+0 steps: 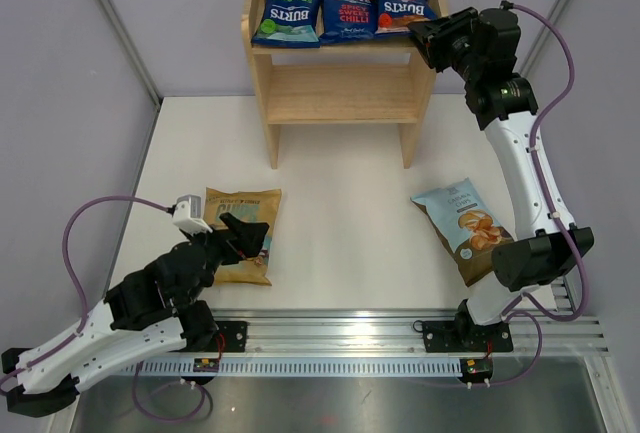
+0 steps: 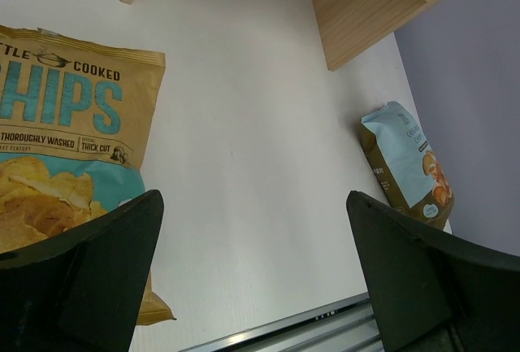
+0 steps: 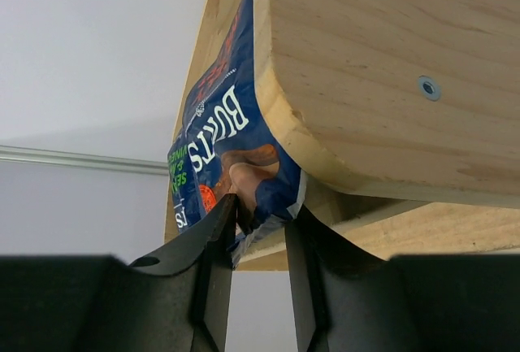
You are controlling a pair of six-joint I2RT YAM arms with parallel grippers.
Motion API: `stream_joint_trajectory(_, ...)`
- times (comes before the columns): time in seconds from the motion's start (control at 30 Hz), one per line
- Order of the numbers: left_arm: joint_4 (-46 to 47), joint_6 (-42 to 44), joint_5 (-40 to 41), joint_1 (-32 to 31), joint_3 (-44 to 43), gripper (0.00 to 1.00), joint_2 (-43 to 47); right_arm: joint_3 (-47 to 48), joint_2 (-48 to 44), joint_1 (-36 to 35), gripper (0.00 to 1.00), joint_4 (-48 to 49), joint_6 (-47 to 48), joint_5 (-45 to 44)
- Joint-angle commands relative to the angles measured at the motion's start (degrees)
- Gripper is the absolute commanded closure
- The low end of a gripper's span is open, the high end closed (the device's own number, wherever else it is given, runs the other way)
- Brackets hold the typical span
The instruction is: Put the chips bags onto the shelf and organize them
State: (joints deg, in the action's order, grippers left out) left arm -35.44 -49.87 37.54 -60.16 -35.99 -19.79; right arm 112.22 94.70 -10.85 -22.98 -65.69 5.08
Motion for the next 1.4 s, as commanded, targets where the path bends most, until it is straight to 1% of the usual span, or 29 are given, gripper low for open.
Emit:
stream_joint_trajectory(0.0, 0.11, -0.84, -0.89, 0.04, -1.37, 0.01, 1.07, -0.69, -2.32, -0.05, 0.64, 2.59, -1.37, -1.21)
stream_joint_trajectory(0.13, -0.94, -1.2, -0.8, 0.13, -1.45, 0.01, 1.95, -1.22, -1.97, -0.05, 0.73, 3.38, -1.81, -1.39)
stream_joint_trajectory(0.17, -1.12, -1.37, -0.63, 0.13, -1.54, 0.01, 2.12, -1.31, -1.88, -0.05, 0.77, 3.3, -2.07, -1.39)
stream_joint_trajectory(0.27, -1.74, -1.72, -0.54, 0.04, -1.63, 0.01, 2.74, -0.34, -0.83, -0.05, 0.84, 2.77, -2.34, -1.39)
stream_joint_trajectory(0.37, -2.0, -1.9, -0.45, 0.13, -1.63, 0.01, 3.18, -0.08, 0.4, -0.05, 0.87, 2.24, -2.95, -1.83)
stream_joint_trajectory(0.57, -2.53, -2.25, -0.27, 0.04, -1.98, 0.01, 3.09, 0.89, 1.54, -0.05, 0.9, 1.54, -4.36, -2.71)
stream_joint_trajectory(0.83, -2.53, -2.69, -0.19, 0.04, -2.16, 0.01, 3.0, 1.95, 2.95, -0.05, 0.91, 0.92, -6.55, -4.73)
stream_joint_trajectory(0.9, -2.7, -2.69, -0.1, 0.13, -2.24, 0.01, 3.0, 2.03, 3.04, -0.13, 0.89, 1.01, -6.55, -4.73)
stream_joint_trajectory(1.0, -2.88, -2.69, -0.01, 0.04, -2.33, 0.01, 3.0, 0.99, 2.16, -0.05, 0.8, 1.71, -6.56, -4.73)
stream_joint_trajectory(1.1, -2.97, -2.34, 0.17, 0.04, -2.68, 0.01, 2.65, -0.08, 0.58, -0.05, 0.76, 2.33, -6.03, -4.73)
stream_joint_trajectory(1.13, -3.14, -2.17, 0.25, 0.04, -2.86, 0.01, 2.39, -0.16, -0.29, -0.05, 0.71, 2.33, -5.85, -4.73)
stream_joint_trajectory(1.23, -3.67, -1.29, 0.95, 0.04, -3.39, 0.01, 1.25, -0.87, -2.14, -0.05, 0.62, 1.98, -4.54, -4.73)
stream_joint_trajectory(1.27, -4.11, -1.11, 1.57, 0.04, -3.82, 0.01, 0.9, -1.3, -2.58, -0.05, 0.57, 1.89, -4.1, -6.21)
stream_joint_trajectory(1.37, -4.64, 0.03, 2.36, 0.13, -4.7, 0.01, -1.12, -1.66, -3.73, -0.05, 0.54, 1.45, -3.13, -6.31)
